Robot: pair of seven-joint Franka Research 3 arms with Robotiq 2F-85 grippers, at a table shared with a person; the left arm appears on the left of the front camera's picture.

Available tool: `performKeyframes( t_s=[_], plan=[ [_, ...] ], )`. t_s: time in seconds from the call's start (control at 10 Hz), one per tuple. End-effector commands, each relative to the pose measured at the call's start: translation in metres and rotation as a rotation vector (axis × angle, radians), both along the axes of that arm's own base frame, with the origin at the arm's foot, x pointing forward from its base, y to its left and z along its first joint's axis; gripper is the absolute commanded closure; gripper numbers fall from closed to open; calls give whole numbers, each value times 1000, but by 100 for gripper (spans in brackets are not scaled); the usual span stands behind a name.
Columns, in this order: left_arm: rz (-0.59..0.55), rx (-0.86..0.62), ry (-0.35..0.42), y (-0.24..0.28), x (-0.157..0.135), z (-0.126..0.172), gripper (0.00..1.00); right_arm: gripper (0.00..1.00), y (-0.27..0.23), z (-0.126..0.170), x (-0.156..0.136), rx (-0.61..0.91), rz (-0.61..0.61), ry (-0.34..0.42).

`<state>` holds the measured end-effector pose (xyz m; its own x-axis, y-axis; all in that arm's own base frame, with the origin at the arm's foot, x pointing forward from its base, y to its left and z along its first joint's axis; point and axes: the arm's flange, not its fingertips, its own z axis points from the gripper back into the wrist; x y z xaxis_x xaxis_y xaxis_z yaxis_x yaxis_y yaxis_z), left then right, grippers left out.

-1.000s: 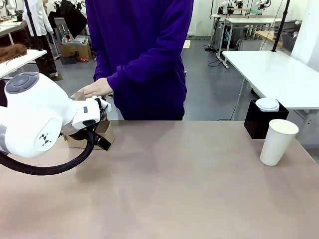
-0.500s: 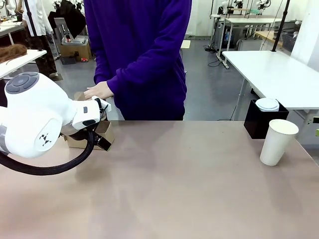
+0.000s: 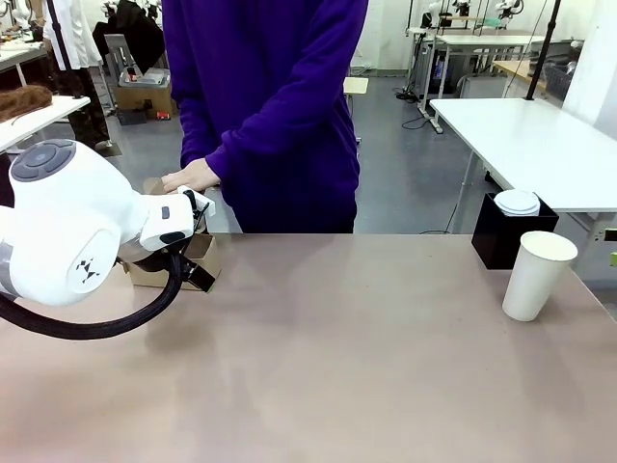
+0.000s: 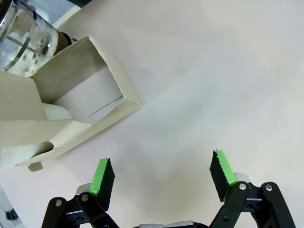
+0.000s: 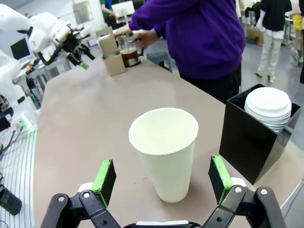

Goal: Pour a drink into a cup and package it in a carrier.
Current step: Pick up the 600 ml Paper Cup and place it in the middle top area of the table.

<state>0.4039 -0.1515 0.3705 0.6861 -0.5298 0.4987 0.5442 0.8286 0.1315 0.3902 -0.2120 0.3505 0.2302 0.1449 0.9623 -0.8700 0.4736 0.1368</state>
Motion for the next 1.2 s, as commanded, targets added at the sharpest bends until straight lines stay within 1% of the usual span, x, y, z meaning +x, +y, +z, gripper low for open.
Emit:
performKeyframes(
  t_s=[0.0, 0.1, 0.2, 0.5, 0.8, 1.1],
  plan=[
    [0, -1, 0, 0, 0, 0, 0, 0, 9, -28, 7, 36, -34, -54],
    [0, -1, 0, 0, 0, 0, 0, 0, 8, -40, 6, 52, -51, -88],
    [0, -1, 0, 0, 0, 0, 0, 0, 7, -50, 4, 103, -30, -95],
    [0, -1, 0, 0, 0, 0, 0, 0, 16, -78, 4, 130, -24, -128],
    [0, -1, 0, 0, 0, 0, 0, 0, 30, -94, 10, 145, -30, -188],
    [0, -1, 0, 0, 0, 0, 0, 0, 45, -102, 21, 158, -49, -187]
  ],
)
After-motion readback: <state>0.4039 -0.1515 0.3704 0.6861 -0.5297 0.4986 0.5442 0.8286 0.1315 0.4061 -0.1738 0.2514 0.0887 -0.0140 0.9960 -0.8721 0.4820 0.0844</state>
